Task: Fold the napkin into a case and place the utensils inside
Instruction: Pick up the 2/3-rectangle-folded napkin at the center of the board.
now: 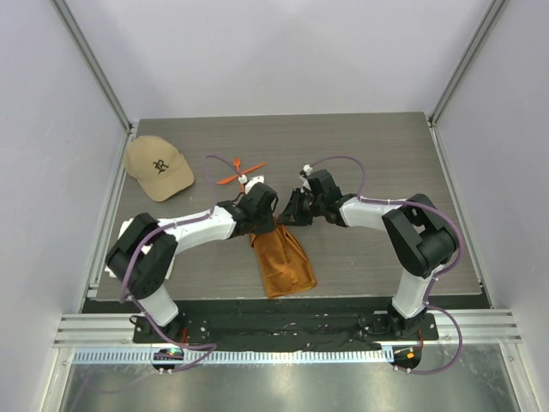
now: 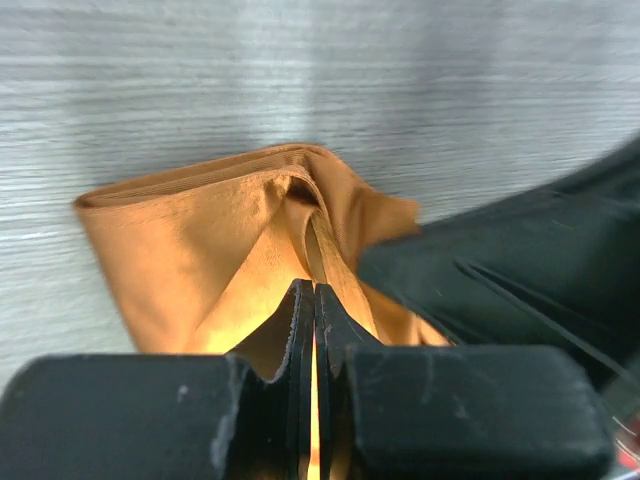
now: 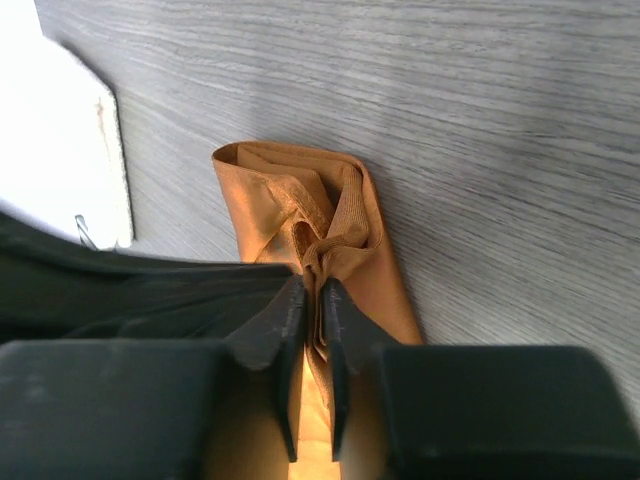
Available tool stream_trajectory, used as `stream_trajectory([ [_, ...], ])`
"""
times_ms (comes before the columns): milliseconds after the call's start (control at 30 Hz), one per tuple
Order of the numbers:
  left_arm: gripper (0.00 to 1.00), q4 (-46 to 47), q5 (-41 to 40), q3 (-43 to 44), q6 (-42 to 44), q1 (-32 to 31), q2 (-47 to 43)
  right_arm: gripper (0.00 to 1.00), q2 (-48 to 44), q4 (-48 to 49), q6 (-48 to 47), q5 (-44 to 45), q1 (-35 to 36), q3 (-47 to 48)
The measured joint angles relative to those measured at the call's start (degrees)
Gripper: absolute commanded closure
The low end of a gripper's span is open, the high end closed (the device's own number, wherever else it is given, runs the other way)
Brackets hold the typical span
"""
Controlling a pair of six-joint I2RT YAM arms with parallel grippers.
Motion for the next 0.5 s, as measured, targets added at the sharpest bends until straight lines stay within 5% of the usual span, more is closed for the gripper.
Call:
stream_trajectory([
  [200,0.95,0.35,2.27,-0.17,-0.17,-0.04,3.61,0.88,0.00,-0.61,-2.86,-2.16,-1.97,-0.07],
  [300,0.87,1.57,2.60,-1.14,0.44,-0.68,2.19,0.94,0.00,-1.36,-3.76,-2.84,-2.86,-0.07],
  [433,0.56,4.11,2.40,-3.93,2.19,-4.09,-1.99,0.99,0.00,-2.82,-4.02,-2.78,-3.58,0.04],
  [500,0.49,5.46,1.09,-4.90,3.82,-7.82,-3.69,0.99,0.00,-3.93,-3.43,-2.64,-3.76,0.15],
])
